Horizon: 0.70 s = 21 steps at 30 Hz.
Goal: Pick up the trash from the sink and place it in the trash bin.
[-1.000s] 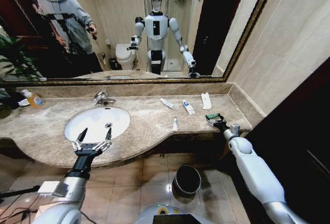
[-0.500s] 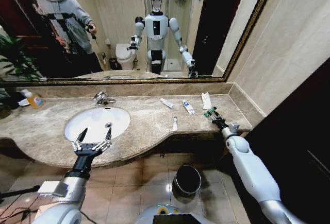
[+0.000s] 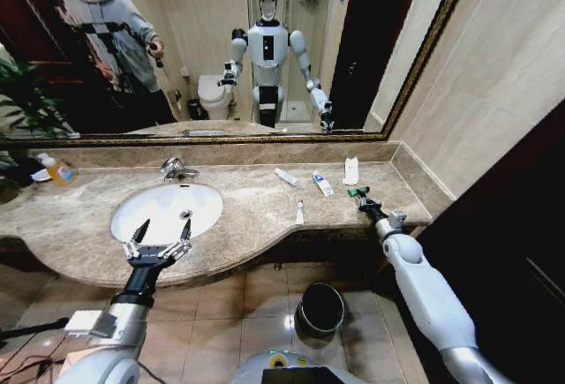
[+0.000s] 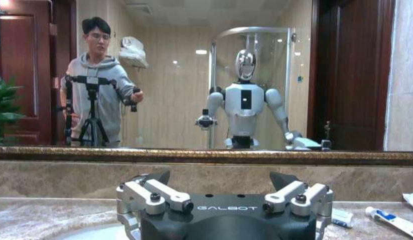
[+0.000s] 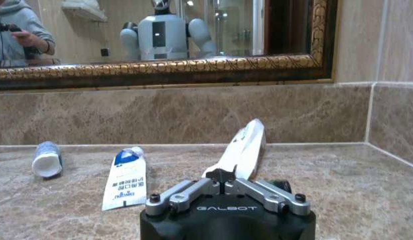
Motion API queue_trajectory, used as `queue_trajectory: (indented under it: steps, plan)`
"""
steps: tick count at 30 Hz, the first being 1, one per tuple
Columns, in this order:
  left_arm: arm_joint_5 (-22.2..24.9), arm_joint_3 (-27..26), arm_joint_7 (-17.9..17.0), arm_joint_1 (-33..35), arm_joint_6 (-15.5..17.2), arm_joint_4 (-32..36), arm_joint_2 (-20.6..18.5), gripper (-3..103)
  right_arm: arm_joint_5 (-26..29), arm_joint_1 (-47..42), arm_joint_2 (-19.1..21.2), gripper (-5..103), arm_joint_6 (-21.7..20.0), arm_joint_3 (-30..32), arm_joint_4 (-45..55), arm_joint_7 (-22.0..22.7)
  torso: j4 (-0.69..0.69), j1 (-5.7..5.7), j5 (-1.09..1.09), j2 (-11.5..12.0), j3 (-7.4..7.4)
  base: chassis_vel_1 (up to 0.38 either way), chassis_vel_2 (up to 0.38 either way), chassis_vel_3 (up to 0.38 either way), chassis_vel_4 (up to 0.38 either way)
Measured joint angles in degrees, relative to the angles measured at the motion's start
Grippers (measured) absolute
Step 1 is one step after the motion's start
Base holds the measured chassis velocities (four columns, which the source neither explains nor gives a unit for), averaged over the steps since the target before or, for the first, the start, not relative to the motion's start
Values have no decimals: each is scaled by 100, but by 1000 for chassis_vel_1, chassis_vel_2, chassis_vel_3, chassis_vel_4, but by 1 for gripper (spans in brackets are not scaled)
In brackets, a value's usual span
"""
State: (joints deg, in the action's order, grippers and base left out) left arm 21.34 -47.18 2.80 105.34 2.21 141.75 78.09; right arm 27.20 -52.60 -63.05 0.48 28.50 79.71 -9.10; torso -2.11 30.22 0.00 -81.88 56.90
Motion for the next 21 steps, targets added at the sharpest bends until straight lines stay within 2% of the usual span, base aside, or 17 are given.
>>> queue_trajectory:
  steps: [1, 3, 4, 5, 6, 9, 10, 11, 12, 13, 14, 15, 16, 17, 18, 20, 21]
  plan:
    - [0, 0, 0, 0, 0, 0, 0, 100, -64, 32, -13, 4, 27, -5, 0, 18, 0, 0, 0, 0, 0, 0, 0, 0, 0]
    - [0, 0, 0, 0, 0, 0, 0, 100, -143, 78, -29, 4, 69, -14, -2, 32, 0, 0, 0, 0, 0, 0, 0, 0, 0]
    - [0, 0, 0, 0, 0, 0, 0, 100, -223, 151, -32, 15, 84, -40, -17, 37, -1, 0, -1, 0, 0, 0, 0, 0, 0]
    - [0, 0, 0, 0, 0, 0, 0, 100, -245, 200, -30, 21, 84, -66, -39, 37, 0, 0, -1, 0, 0, 0, 0, 0, 0]
    - [0, 0, 0, 0, 0, 0, 0, 100, -245, 200, -30, 21, 84, -66, -39, 37, 0, 0, -1, 0, 0, 0, 0, 0, 0]
    - [0, 0, 0, 0, 0, 0, 0, 100, -339, 443, -8, 31, 49, -139, -271, 28, -1, 0, 0, 0, 0, 0, 0, 0, 0]
    - [0, 0, 0, 0, 0, 0, 0, 100, -339, 443, -8, 31, 49, -139, -271, 28, -1, 0, 0, 0, 0, 0, 0, 0, 0]
    - [0, 0, 0, 0, 0, 0, 0, 100, -351, 501, 11, 37, 43, -147, -359, -1, -1, 0, 0, 0, 0, 0, 0, 0, 0]
    - [0, 0, 0, 0, 0, 0, 0, 100, -351, 501, 11, 37, 43, -147, -359, -1, -1, 0, 0, 0, 0, 0, 0, 0, 0]
    - [0, 0, 0, 0, 0, 0, 0, 100, -352, 603, 113, 47, 36, -148, -556, -159, -2, 1, 1, 0, 0, 0, 0, 0, 0]
    - [0, 0, 0, 0, 0, 0, 0, 100, -311, 640, 248, 52, 35, -133, -688, -341, -2, 1, 1, 0, 0, 0, 0, 0, 0]
    - [0, 0, 0, 0, 0, 0, 0, 100, -311, 640, 248, 52, 35, -133, -688, -341, -2, 1, 1, 0, 0, 0, 0, 0, 0]
    - [0, 0, 0, 0, 0, 0, 0, 100, -238, 643, 385, 58, 41, -117, -784, -520, -1, 1, -1, 0, 0, 0, 0, 0, 0]
    - [0, 0, 0, 0, 0, 0, 0, 100, -168, 627, 494, 58, 49, -113, -830, -666, -1, 1, 2, 0, 0, 0, 0, 0, 0]
    - [0, 0, 0, 0, 0, 0, 0, 100, -6, 569, 714, 69, 38, -102, -894, -939, 0, 1, 0, 0, 0, 0, 0, 0, 0]
    - [0, 0, 0, 0, 0, 0, 0, 100, 70, 541, 801, 69, 16, -92, -923, -1072, 1, 1, 0, 0, 0, 0, 0, 0, 0]
    - [0, 0, 0, 0, 0, 0, 0, 100, 178, 514, 921, 74, -30, -80, -982, -1298, 2, 0, 0, -1, 0, 0, 0, 0, 0]
